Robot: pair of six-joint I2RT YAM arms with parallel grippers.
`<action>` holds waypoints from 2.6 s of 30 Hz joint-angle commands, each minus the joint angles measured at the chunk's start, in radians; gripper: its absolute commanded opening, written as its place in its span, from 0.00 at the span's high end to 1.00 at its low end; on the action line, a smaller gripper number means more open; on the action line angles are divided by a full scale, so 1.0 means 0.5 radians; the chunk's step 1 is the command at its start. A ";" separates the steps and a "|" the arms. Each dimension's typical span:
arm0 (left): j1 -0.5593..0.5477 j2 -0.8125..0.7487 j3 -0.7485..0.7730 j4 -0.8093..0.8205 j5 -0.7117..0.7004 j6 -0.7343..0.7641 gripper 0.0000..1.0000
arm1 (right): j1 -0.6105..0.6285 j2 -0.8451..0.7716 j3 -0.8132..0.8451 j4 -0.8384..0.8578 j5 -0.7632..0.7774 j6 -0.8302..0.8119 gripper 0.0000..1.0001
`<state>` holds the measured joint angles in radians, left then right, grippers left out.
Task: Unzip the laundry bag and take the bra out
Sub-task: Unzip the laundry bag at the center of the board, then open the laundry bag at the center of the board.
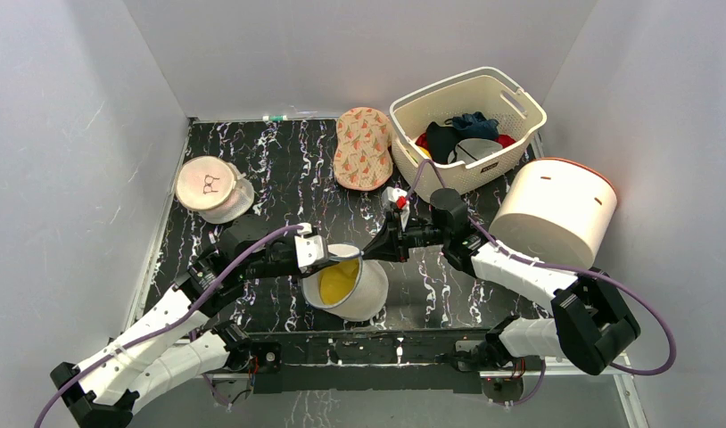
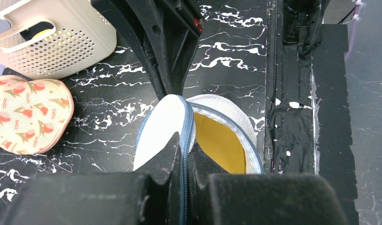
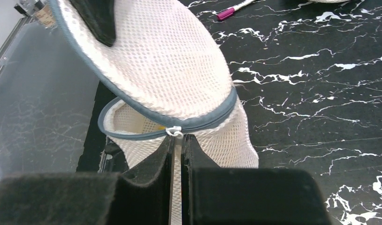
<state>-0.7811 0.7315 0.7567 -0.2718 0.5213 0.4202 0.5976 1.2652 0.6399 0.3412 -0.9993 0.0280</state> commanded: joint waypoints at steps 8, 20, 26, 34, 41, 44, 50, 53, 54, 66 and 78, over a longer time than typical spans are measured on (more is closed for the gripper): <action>0.001 -0.046 0.206 0.034 0.336 0.020 1.00 | -0.001 0.212 0.044 0.365 0.099 0.122 1.00; 0.001 -0.097 0.188 0.259 0.430 -0.137 1.00 | 0.013 0.459 0.167 0.566 -0.067 0.107 1.00; 0.001 -0.150 0.088 0.400 0.413 -0.257 1.00 | 0.015 0.529 0.190 0.685 -0.176 0.170 1.00; 0.001 -0.095 0.055 0.443 -0.151 -0.561 1.00 | -0.042 0.413 0.171 0.361 0.199 0.239 0.85; 0.003 0.190 0.207 0.219 -0.951 -1.103 1.00 | -0.197 -0.076 0.071 -0.331 0.919 0.280 0.35; 0.005 0.338 0.312 0.176 -0.965 -1.238 1.00 | -0.198 -0.283 0.077 -0.575 1.064 0.267 0.22; 0.034 0.545 0.504 0.071 -1.026 -1.668 1.00 | -0.186 -0.555 0.154 -0.844 1.162 0.345 0.15; 0.104 0.569 0.528 0.025 -0.972 -1.885 1.00 | -0.183 -0.605 0.239 -0.882 1.162 0.493 0.12; 0.135 0.560 0.521 0.022 -0.936 -1.943 1.00 | -0.178 -0.595 0.271 -0.890 1.135 0.538 0.12; 0.847 0.518 0.377 -0.032 -0.259 -2.256 1.00 | 0.304 -0.168 0.536 -0.892 1.193 0.691 0.26; 1.256 0.713 0.222 -0.094 0.262 -1.981 1.00 | 0.621 0.148 0.663 -1.312 1.493 0.623 0.36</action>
<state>-0.1814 1.0855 0.8909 -0.3122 0.5186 -0.5945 0.8978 1.3319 0.9276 -0.2245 -0.3576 0.3538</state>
